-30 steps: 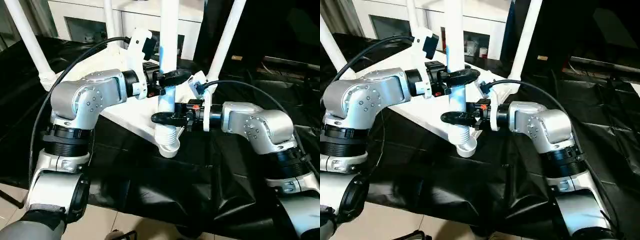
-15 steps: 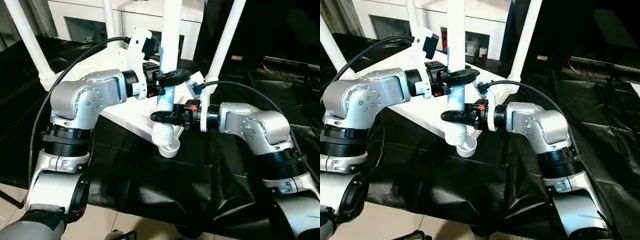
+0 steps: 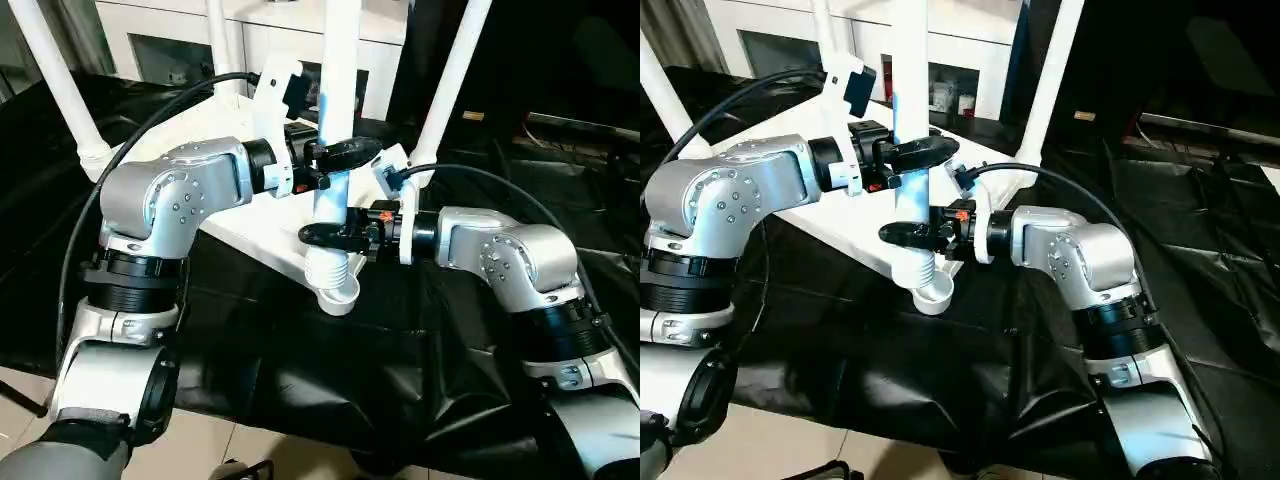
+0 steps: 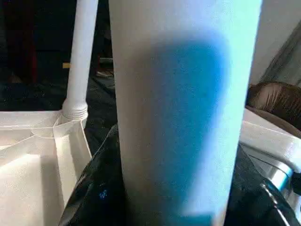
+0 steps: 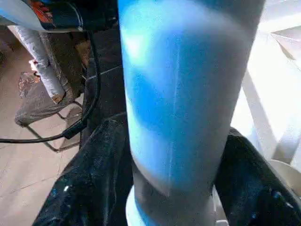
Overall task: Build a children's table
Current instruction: Pick table leg
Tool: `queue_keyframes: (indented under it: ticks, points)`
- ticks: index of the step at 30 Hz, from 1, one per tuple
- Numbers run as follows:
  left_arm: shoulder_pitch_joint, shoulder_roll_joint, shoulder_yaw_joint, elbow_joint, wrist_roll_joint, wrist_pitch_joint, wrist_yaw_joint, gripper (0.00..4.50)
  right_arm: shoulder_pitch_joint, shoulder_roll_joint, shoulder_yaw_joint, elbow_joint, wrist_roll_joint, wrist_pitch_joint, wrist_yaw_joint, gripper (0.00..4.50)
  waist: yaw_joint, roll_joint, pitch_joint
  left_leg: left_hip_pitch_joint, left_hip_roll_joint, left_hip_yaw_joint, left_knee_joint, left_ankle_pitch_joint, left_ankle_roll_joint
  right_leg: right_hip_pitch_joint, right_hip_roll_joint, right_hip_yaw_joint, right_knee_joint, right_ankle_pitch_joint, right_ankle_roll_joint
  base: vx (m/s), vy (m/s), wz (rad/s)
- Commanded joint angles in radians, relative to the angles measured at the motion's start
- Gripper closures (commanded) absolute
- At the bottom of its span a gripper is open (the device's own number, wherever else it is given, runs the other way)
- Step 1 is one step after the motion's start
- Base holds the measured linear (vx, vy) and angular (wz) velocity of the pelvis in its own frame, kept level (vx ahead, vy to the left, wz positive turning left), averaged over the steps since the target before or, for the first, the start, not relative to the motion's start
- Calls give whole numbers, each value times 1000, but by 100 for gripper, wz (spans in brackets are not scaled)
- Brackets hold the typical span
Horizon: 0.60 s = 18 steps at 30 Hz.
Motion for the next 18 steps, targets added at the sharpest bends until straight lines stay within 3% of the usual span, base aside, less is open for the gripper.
queue_keyframes:
  ticks: [1,10,11,18]
  points:
    - [-8,5,-10,-20,10,-19,-12,262,-1,-1,-1,1,-4,5,-9,165,2,-5,-84,8,9,5,-61,-92,-25,62,-60,36,-55,-152,-177,0,0,0]
    - [-5,6,-14,-30,6,-17,-28,262,0,-1,-1,7,-8,2,-5,165,2,-6,-83,8,8,5,-61,-89,-25,62,-61,36,-55,-150,-177,0,0,0]
    - [-5,5,-14,-31,5,-16,-28,262,0,-1,-1,7,-8,1,-5,192,2,-5,-84,8,8,5,-61,-89,-26,62,-61,36,-55,-150,-176,0,0,0]
    - [-5,4,-11,-33,-1,-12,-30,263,-1,3,-9,16,-13,-5,-12,246,2,-5,-84,8,8,5,-61,-90,-25,63,-61,36,-55,-147,-178,0,0,0]
